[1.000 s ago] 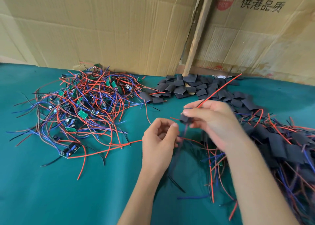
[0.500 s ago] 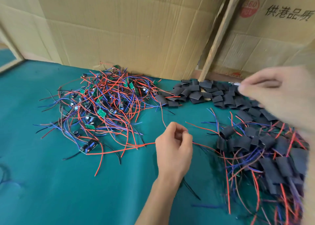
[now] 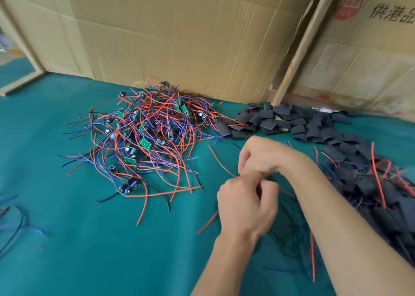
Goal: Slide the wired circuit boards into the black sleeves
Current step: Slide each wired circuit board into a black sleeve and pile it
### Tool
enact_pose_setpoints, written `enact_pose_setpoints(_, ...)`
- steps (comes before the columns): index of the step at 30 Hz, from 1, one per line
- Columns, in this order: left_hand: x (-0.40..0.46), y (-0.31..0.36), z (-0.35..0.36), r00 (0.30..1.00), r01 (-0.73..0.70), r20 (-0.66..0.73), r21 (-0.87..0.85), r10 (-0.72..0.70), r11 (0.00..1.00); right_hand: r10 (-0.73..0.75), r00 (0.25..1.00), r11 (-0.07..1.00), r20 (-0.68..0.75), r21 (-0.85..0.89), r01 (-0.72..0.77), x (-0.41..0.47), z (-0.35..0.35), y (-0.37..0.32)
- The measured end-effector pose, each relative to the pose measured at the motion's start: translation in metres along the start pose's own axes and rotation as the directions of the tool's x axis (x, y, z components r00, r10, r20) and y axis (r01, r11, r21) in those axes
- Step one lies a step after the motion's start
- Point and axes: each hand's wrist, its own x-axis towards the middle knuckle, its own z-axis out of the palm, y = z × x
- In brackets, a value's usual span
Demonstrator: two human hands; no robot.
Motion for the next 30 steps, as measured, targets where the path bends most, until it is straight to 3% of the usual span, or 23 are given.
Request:
enact_pose_setpoints(3,0.003,-0.005,-0.001,0.991,0.049,-0.125,-0.037,-0.053,0.998,-0.052,0.994,0.958,-0.096,0.275,0.077,-0.006,-0.004,0.017)
enact_pose_setpoints(7,0.005,-0.005,0.002,0.964,0.078,-0.244,-0.106,-0.102,0.991,-0.014,0.943,0.748,-0.333,0.622,0.231,-0.015,-0.019,0.046)
enact_pose_setpoints(11,0.010,-0.007,0.002,0.887,0.185,-0.358,-0.300,-0.291,0.936,-0.024,0.911,0.553,-0.413,0.754,0.356,-0.028,-0.031,0.071)
enact_pose_setpoints(13,0.012,-0.008,0.000,0.846,0.239,-0.382,-0.353,-0.372,0.905,-0.055,0.902,0.400,-0.427,0.819,0.412,-0.036,-0.038,0.082)
enact_pose_setpoints(16,0.014,-0.009,-0.002,0.798,0.301,-0.386,-0.409,-0.462,0.861,-0.104,0.882,0.085,-0.460,0.879,0.468,-0.054,-0.054,0.097)
enact_pose_setpoints(18,0.014,-0.011,-0.003,0.804,0.316,-0.337,-0.457,-0.490,0.832,-0.168,0.864,-0.026,-0.476,0.878,0.478,-0.066,-0.060,0.100)
enact_pose_setpoints(19,0.014,-0.010,-0.002,0.826,0.322,-0.268,-0.499,-0.496,0.805,-0.215,0.860,-0.027,-0.463,0.883,0.468,-0.070,-0.059,0.097)
enact_pose_setpoints(21,0.013,-0.006,0.001,0.874,0.358,-0.054,-0.599,-0.482,0.716,-0.292,0.878,0.084,-0.380,0.904,0.419,-0.071,-0.049,0.087)
enact_pose_setpoints(23,0.013,0.001,0.003,0.889,0.416,0.171,-0.690,-0.425,0.592,-0.313,0.907,0.293,-0.280,0.880,0.373,-0.063,-0.029,0.072)
enact_pose_setpoints(25,0.013,0.003,0.004,0.878,0.467,0.308,-0.723,-0.367,0.509,-0.275,0.931,0.496,-0.242,0.793,0.353,-0.054,-0.012,0.058)
enact_pose_setpoints(28,0.014,-0.001,0.003,0.863,0.499,0.352,-0.705,-0.361,0.505,-0.193,0.934,0.723,-0.300,0.600,0.343,-0.036,-0.004,0.047)
enact_pose_setpoints(30,0.014,-0.003,0.004,0.861,0.496,0.317,-0.696,-0.397,0.520,-0.212,0.921,0.816,-0.327,0.459,0.350,-0.022,-0.009,0.043)
